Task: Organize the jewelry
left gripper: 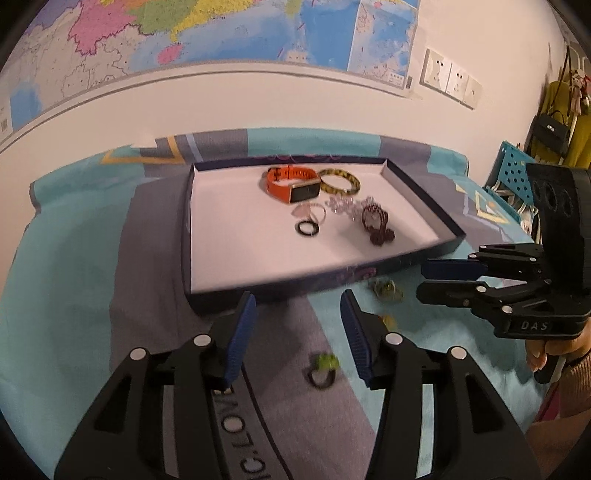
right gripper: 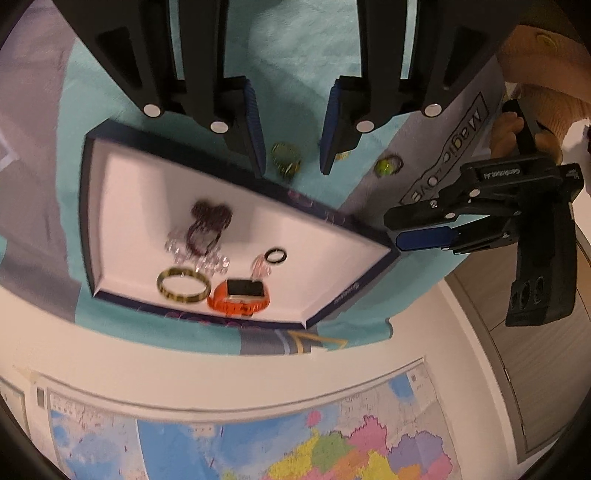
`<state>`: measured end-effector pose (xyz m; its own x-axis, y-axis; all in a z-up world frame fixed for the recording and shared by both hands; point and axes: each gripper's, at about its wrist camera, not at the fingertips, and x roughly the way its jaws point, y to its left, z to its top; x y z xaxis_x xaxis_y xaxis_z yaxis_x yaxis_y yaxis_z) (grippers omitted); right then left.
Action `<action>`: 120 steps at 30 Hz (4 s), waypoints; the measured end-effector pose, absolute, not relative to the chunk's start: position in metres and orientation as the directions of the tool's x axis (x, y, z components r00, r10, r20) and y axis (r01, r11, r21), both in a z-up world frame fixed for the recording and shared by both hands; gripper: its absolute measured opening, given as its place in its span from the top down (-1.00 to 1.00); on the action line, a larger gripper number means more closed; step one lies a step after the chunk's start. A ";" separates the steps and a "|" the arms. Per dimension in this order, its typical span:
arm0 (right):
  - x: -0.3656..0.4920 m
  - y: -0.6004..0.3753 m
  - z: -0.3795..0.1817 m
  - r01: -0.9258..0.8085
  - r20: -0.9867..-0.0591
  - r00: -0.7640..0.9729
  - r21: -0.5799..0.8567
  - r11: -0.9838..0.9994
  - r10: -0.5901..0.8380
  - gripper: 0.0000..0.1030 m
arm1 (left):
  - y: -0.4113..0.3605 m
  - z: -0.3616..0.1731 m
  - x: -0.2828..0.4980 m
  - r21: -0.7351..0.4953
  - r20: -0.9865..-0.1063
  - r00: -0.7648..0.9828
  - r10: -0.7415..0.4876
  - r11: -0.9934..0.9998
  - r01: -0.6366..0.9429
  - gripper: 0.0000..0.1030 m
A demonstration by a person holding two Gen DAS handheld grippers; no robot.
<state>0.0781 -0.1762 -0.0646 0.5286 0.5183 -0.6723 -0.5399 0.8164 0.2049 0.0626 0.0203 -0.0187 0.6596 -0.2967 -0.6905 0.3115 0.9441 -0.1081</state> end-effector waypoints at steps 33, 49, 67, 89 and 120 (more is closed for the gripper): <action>0.092 -0.156 -0.080 -0.518 -0.696 0.519 0.204 0.831 0.495 0.25 | 0.002 -0.049 0.043 -0.089 -0.763 0.567 -0.311 0.919 0.385 0.37; 0.089 -0.167 -0.077 -0.494 -0.683 0.534 0.227 0.840 0.498 0.34 | 0.002 -0.050 0.045 -0.093 -0.765 0.565 -0.310 0.921 0.380 0.55; 0.073 -0.188 -0.071 -0.504 -0.671 0.533 0.238 0.830 0.516 0.99 | 0.003 -0.050 0.045 -0.110 -0.763 0.559 -0.323 0.918 0.381 0.51; 0.074 -0.180 -0.071 -0.530 -0.669 0.514 0.245 0.812 0.537 0.99 | 0.004 -0.050 0.045 -0.145 -0.759 0.547 -0.354 0.910 0.388 0.40; 0.063 -0.180 -0.062 -0.545 -0.695 0.560 0.101 0.832 0.451 0.91 | 0.005 -0.050 0.045 -0.155 -0.756 0.543 -0.364 0.907 0.392 0.31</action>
